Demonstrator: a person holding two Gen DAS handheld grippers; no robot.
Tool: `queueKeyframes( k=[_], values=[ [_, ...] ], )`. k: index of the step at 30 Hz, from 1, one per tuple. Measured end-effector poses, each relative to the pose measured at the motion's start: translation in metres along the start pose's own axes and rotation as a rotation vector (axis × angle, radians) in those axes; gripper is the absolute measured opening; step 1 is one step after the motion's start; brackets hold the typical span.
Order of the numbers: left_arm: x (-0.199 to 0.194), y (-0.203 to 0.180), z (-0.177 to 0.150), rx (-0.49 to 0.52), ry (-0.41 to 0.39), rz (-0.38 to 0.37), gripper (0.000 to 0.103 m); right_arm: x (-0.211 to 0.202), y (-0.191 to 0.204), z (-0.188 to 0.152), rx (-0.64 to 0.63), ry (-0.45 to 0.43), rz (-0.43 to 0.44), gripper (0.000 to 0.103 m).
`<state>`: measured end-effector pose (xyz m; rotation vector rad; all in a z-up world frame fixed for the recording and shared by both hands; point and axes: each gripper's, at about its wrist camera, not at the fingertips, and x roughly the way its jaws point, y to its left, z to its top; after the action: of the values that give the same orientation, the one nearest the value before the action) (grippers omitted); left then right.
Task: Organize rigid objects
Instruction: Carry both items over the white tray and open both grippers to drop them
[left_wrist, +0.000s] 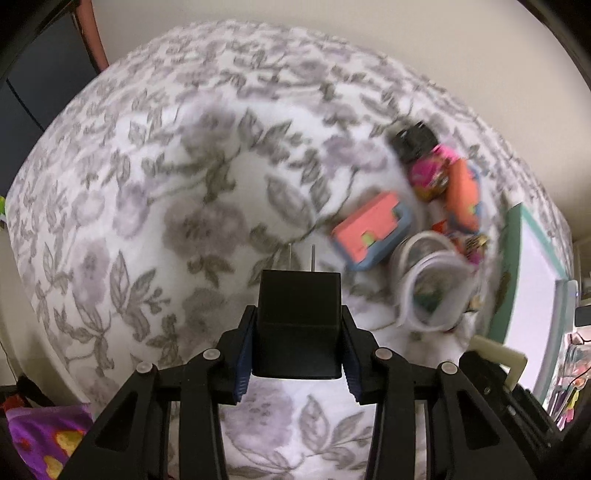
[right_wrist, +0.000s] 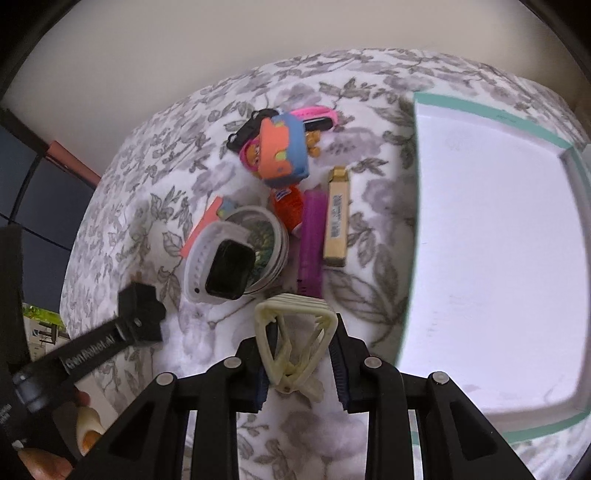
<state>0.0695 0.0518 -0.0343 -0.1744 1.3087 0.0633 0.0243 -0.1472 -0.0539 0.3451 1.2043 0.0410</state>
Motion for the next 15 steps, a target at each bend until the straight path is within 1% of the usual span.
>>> queueKeyframes(
  k=[2, 5, 8, 11, 15],
  values=[
    [-0.01, -0.008, 0.006, 0.005, -0.016, -0.017, 0.043, -0.014, -0.006, 0.005, -0.012, -0.021, -0.029, 0.029],
    [-0.025, -0.024, 0.016, 0.023, -0.045, -0.043, 0.043, -0.035, -0.011, 0.017, -0.033, -0.08, -0.077, 0.029],
    [-0.034, -0.051, 0.021, 0.064, -0.073, -0.066, 0.043, -0.055, -0.023, 0.028, -0.045, -0.134, -0.136, 0.029],
    [-0.041, -0.085, 0.021, 0.104, -0.088, -0.106, 0.043, -0.066, -0.041, 0.039, -0.032, -0.157, -0.171, 0.029],
    [-0.043, -0.127, 0.021, 0.176, -0.1, -0.154, 0.043, -0.072, -0.067, 0.05, 0.017, -0.169, -0.207, 0.03]
  ],
)
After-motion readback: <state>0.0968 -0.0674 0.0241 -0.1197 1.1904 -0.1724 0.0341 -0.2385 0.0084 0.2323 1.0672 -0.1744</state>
